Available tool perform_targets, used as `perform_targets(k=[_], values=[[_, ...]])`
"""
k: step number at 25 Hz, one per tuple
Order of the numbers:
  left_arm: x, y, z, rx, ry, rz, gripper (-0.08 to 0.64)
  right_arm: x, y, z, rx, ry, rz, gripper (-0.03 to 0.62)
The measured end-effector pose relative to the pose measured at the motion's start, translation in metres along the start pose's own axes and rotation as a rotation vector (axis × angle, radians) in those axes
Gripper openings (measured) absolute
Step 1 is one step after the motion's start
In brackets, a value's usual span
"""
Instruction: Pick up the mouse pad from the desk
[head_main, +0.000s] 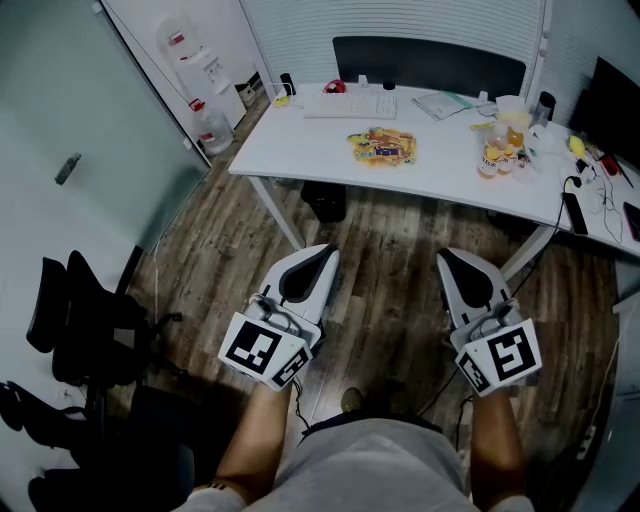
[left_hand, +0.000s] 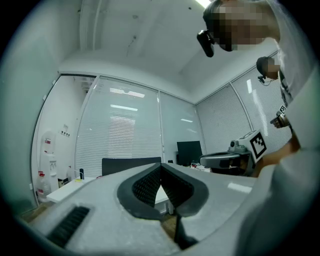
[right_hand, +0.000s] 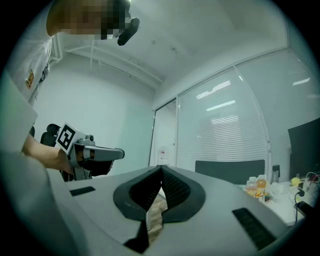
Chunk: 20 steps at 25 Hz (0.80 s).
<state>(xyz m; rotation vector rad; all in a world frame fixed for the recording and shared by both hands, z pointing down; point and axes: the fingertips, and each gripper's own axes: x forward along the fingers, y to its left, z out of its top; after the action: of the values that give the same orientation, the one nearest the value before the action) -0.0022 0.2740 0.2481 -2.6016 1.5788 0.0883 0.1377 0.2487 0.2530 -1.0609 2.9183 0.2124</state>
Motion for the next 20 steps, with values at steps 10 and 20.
perform_targets(k=[10,20], values=[[-0.013,0.021,0.001,-0.004,-0.015,-0.001,0.015,0.015,0.017,0.0,-0.014,0.013,-0.005,0.012],[-0.024,0.049,-0.004,-0.011,-0.026,-0.027,0.015,0.036,0.035,-0.002,-0.03,0.025,-0.029,0.012]])
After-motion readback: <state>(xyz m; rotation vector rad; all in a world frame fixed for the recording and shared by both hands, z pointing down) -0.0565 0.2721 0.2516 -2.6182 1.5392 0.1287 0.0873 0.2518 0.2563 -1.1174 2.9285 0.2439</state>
